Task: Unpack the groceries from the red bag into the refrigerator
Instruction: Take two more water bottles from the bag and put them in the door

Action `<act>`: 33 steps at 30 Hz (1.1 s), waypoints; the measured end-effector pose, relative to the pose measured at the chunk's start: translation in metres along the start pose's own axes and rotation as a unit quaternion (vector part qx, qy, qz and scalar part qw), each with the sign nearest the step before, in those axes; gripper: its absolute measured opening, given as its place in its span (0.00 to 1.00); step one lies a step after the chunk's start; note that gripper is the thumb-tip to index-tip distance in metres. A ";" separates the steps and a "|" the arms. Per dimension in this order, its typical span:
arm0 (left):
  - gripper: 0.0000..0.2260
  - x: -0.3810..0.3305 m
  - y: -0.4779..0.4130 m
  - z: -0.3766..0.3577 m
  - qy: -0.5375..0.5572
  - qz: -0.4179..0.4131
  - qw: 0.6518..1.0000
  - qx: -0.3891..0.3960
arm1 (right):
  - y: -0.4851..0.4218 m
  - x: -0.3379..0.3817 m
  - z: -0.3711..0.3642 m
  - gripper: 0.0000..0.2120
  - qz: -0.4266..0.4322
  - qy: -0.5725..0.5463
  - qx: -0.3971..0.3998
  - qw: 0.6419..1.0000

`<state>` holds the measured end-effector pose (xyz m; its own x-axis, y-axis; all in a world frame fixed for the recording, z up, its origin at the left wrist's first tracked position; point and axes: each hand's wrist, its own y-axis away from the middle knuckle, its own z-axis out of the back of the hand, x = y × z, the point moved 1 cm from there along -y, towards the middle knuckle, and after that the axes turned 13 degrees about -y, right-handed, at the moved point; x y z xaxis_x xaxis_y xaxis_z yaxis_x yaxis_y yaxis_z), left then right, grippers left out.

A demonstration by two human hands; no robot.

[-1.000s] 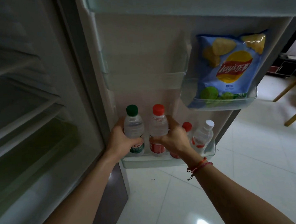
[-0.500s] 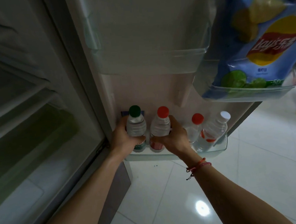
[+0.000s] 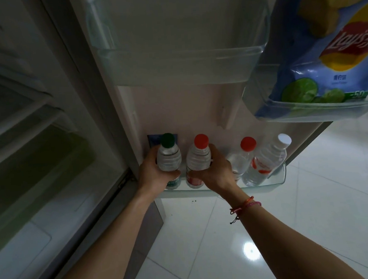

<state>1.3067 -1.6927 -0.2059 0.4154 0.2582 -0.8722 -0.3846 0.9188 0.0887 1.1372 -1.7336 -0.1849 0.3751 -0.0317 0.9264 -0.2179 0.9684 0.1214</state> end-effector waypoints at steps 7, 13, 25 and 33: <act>0.32 0.010 -0.007 -0.006 0.006 0.004 1.000 0.001 | -0.002 0.003 -0.003 0.29 0.000 0.012 0.003 1.000; 0.32 0.011 -0.008 -0.007 -0.012 -0.013 1.000 0.005 | 0.001 0.008 -0.002 0.23 0.017 0.024 0.002 1.000; 0.30 0.006 -0.001 -0.001 -0.049 -0.023 0.998 0.016 | 0.004 0.003 -0.003 0.27 0.006 0.008 0.006 1.000; 0.30 0.007 0.003 0.005 -0.047 -0.017 0.999 0.009 | 0.004 0.000 -0.006 0.27 0.001 0.033 -0.013 0.999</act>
<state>1.3128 -1.6870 -0.2097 0.5038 0.2520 -0.8262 -0.3539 0.9328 0.0687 1.1416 -1.7279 -0.1866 0.4327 -0.0147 0.9014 -0.1962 0.9744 0.1100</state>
